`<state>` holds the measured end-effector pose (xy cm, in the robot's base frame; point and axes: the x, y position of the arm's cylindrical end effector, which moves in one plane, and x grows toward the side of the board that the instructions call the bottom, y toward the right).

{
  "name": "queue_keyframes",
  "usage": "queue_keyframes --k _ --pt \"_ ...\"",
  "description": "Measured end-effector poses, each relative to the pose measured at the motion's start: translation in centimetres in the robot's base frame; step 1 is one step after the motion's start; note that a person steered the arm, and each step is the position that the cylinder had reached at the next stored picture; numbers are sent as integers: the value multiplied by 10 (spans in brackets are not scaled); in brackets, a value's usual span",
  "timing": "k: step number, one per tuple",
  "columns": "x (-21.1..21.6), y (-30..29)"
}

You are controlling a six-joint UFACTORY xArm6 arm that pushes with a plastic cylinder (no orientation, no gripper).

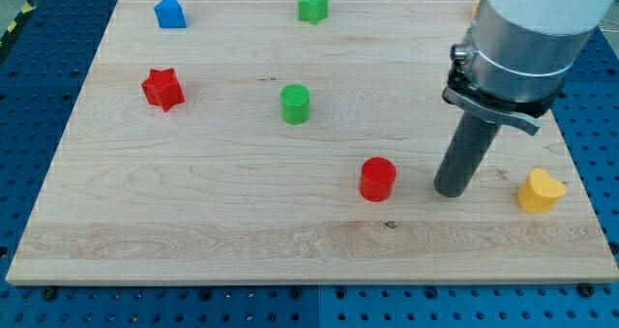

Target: Push the red circle diagonally to the bottom left of the green circle

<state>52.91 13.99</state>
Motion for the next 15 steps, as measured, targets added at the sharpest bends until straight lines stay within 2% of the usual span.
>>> queue_keyframes --k 5,6,8,13,15 --pt "-4 -139" --pt "-4 -141" --pt "-43 -141" --pt "-44 -161" --pt "-32 -177"
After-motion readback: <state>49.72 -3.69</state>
